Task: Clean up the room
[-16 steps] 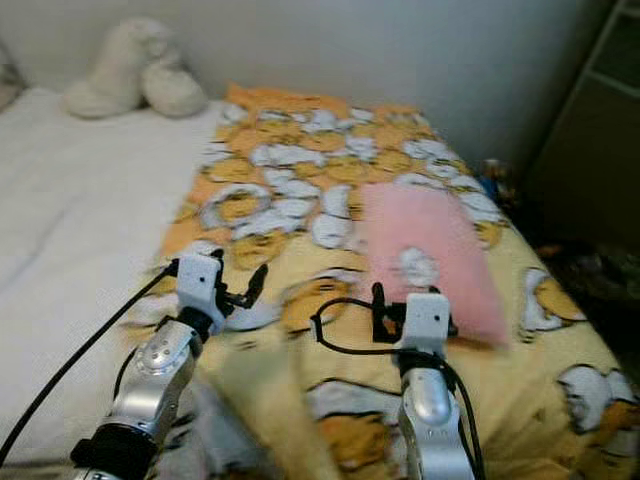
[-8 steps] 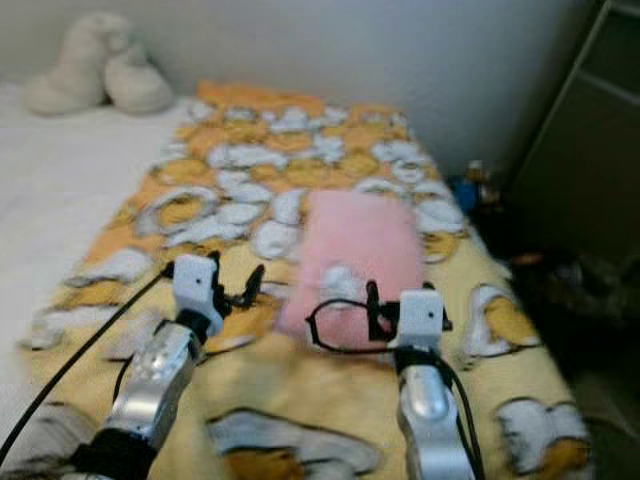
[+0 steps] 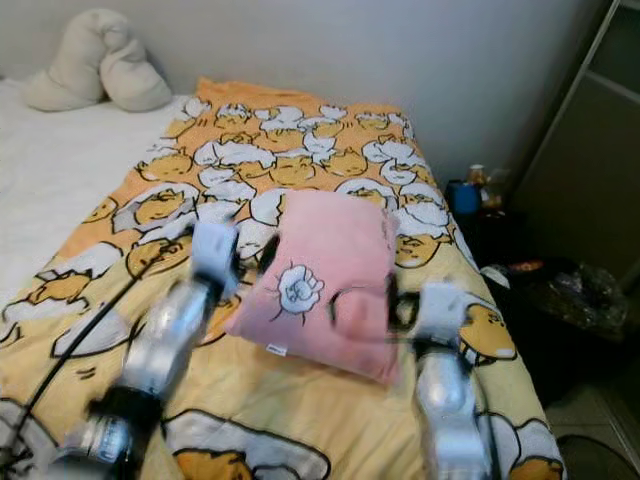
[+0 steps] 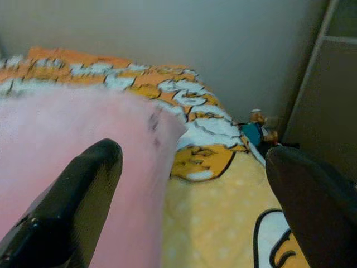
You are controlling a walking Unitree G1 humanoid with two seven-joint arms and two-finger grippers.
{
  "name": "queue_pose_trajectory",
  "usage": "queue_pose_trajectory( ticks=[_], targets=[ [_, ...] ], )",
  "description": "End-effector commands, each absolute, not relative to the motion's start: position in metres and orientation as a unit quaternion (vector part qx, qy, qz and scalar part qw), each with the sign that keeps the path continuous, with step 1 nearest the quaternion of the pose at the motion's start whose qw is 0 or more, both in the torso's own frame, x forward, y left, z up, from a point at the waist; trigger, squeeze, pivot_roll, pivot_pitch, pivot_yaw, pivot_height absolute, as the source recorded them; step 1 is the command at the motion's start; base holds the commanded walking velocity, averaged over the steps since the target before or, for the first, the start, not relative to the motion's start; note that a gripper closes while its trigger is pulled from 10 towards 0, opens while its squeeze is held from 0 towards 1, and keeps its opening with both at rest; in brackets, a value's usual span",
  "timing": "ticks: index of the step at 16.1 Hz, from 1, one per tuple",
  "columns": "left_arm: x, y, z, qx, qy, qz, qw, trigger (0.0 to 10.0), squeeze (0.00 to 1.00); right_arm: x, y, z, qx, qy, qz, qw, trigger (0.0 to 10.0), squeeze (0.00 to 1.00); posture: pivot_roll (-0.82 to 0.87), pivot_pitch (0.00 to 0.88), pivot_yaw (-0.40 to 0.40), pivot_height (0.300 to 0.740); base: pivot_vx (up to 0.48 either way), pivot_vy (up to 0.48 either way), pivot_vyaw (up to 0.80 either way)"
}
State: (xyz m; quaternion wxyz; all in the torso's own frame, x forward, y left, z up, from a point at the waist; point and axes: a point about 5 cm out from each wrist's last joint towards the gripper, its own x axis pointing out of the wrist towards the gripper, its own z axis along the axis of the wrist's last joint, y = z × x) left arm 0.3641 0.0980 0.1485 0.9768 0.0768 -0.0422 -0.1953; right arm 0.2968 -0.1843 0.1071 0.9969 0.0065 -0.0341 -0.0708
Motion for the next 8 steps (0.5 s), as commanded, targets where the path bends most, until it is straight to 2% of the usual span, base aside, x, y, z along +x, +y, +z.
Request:
queue_pose_trajectory(
  ticks=[1, 4, 8],
  targets=[
    [0.371, 0.099, 0.151, 0.072, -0.018, -0.204, 0.976, 10.0, 0.0, 0.303, -0.195, 0.116, 0.029, -0.041, -0.085, 0.995, 10.0, 0.0, -0.08, 0.0, -0.015, 0.74, 0.0, 0.0, 0.0],
    [0.398, 0.109, 0.174, 0.006, 0.044, -0.221, 0.974, 10.0, 0.0, 0.323, -0.212, 0.117, 0.147, 0.006, -0.079, 0.986, 10.0, 0.0, -0.08, 0.06, 0.012, 0.74, 0.0, 0.0, 0.0],
    [0.407, 0.107, 0.182, -0.083, 0.108, -0.228, 0.964, 10.0, 0.0, 0.337, -0.209, 0.112, 0.248, 0.046, -0.039, 0.967, 10.0, 0.0, -0.1, 0.133, 0.03, 0.74, 0.0, 0.0, 0.0]
  ],
)
